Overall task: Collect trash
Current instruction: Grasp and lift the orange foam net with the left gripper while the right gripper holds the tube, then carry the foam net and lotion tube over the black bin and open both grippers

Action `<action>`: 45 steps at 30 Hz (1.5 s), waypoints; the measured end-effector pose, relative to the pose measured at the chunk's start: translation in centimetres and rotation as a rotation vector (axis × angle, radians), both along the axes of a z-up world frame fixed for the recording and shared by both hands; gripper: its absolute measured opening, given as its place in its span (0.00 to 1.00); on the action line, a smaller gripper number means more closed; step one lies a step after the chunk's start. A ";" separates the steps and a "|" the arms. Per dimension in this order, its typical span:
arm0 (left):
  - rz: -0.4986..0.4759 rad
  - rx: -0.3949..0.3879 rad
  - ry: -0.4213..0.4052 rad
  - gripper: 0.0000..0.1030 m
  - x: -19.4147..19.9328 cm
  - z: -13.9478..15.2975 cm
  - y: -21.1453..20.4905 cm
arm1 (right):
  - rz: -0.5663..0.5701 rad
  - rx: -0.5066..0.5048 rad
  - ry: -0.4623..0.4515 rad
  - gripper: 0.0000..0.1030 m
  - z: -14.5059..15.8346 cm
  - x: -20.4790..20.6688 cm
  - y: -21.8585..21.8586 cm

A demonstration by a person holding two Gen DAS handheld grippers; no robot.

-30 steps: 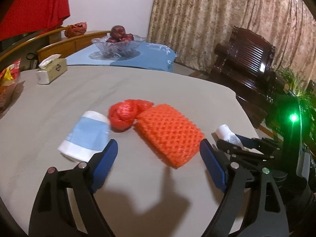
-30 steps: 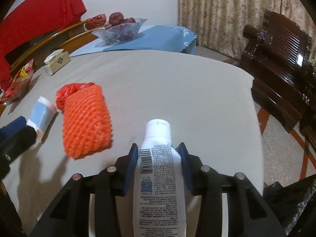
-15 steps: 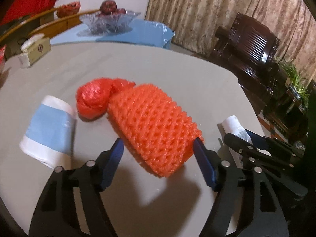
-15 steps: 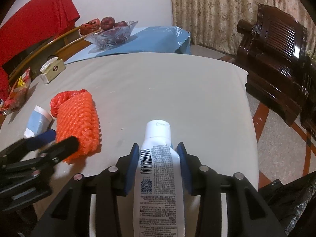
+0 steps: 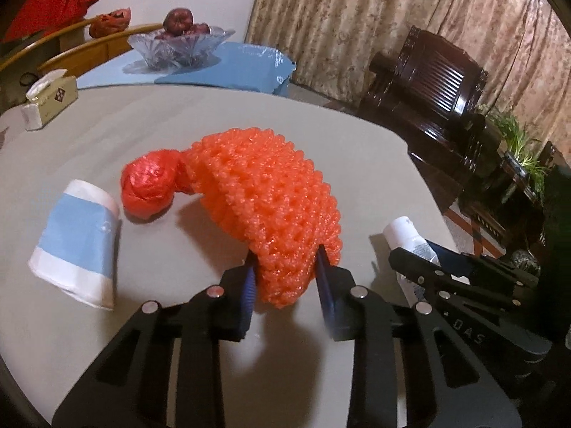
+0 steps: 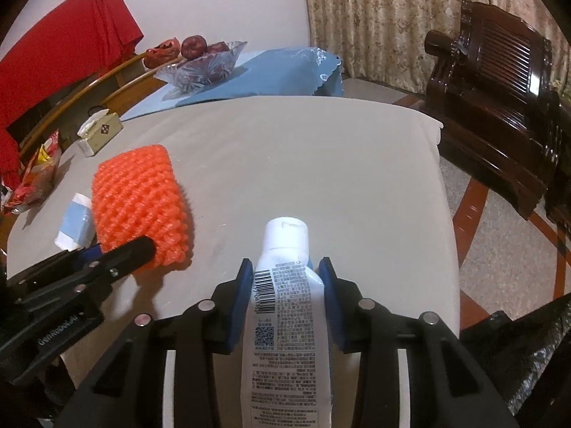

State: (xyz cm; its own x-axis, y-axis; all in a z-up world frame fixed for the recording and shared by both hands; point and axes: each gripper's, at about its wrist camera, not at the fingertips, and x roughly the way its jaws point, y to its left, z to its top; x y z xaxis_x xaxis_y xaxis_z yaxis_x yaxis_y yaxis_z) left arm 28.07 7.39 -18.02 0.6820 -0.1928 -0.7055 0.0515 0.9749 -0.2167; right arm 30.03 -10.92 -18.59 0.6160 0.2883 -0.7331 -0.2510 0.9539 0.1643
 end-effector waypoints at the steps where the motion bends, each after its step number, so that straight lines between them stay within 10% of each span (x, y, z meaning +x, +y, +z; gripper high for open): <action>1: -0.001 0.004 -0.007 0.29 -0.4 0.3 -0.1 | 0.001 0.006 0.000 0.36 0.2 -0.2 -0.1; 45: -0.152 0.041 -0.149 0.28 -12.2 8.7 -6.7 | -0.042 0.063 -0.157 0.32 10.8 -13.5 -6.4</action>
